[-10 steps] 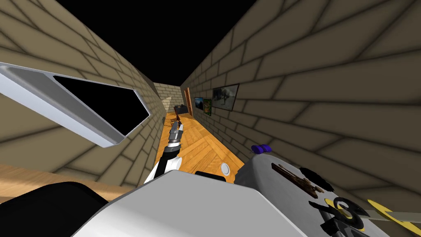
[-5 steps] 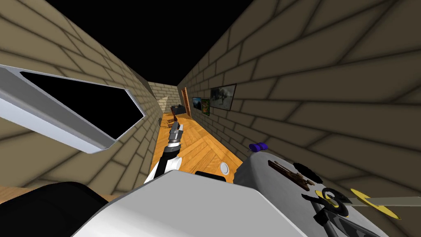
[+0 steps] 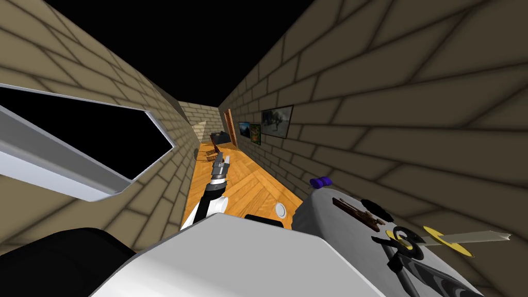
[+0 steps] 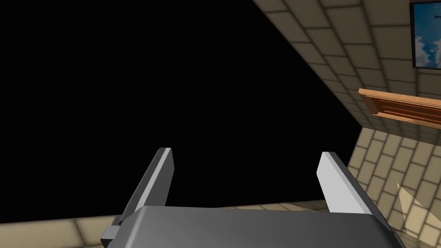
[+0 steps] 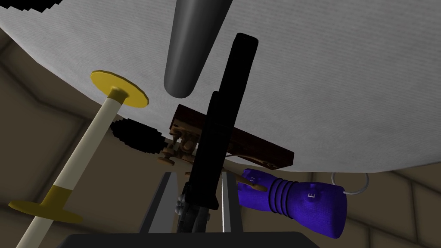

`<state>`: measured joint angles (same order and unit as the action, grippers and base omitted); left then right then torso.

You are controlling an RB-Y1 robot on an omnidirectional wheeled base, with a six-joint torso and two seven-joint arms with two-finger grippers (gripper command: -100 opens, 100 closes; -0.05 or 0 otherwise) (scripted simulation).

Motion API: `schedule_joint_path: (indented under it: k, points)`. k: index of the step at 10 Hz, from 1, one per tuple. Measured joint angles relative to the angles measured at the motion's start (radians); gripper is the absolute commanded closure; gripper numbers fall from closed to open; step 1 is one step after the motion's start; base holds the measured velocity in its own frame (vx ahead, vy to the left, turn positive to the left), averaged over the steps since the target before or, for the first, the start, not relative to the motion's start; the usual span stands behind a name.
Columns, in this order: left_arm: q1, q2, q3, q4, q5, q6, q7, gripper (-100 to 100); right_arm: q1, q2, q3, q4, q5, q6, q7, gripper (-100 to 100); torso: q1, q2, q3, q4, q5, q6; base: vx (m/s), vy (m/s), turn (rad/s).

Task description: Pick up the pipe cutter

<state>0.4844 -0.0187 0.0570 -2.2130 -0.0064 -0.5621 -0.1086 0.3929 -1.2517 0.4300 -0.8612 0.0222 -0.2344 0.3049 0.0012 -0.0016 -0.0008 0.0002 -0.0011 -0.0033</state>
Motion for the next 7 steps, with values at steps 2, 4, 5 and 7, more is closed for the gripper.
schedule_joint_path:
  k: [2, 4, 5, 7]
  points:
    - [0.000, 0.000, 0.000, 0.000, 0.000, 0.000, 0.000, 0, -0.016, -0.002, -0.015, -0.008, 0.061, 0.003, -0.047, 100, 0.001, 0.000, 0.000, 0.000, 0.000, 0.001, 0.013, 0.005, -0.060]
    - [0.000, 0.000, 0.000, 0.000, 0.000, 0.000, 0.000, 0, -0.036, -0.004, -0.017, -0.013, 0.124, 0.010, -0.085, 100, 0.001, 0.000, 0.000, 0.000, 0.001, 0.001, 0.017, 0.006, -0.120]
    - [0.000, 0.000, 0.000, 0.000, 0.000, 0.000, 0.000, 0, -0.036, -0.006, -0.027, -0.023, 0.155, 0.015, -0.108, 100, 0.001, 0.000, 0.000, 0.000, 0.001, 0.001, 0.007, 0.004, -0.006]
    - [0.000, 0.000, 0.000, 0.000, 0.000, 0.000, 0.000, 0, -0.030, -0.006, -0.035, -0.030, 0.186, 0.019, -0.117, 0, 0.001, 0.001, 0.001, 0.000, 0.001, 0.000, 0.000, 0.000, 0.000]
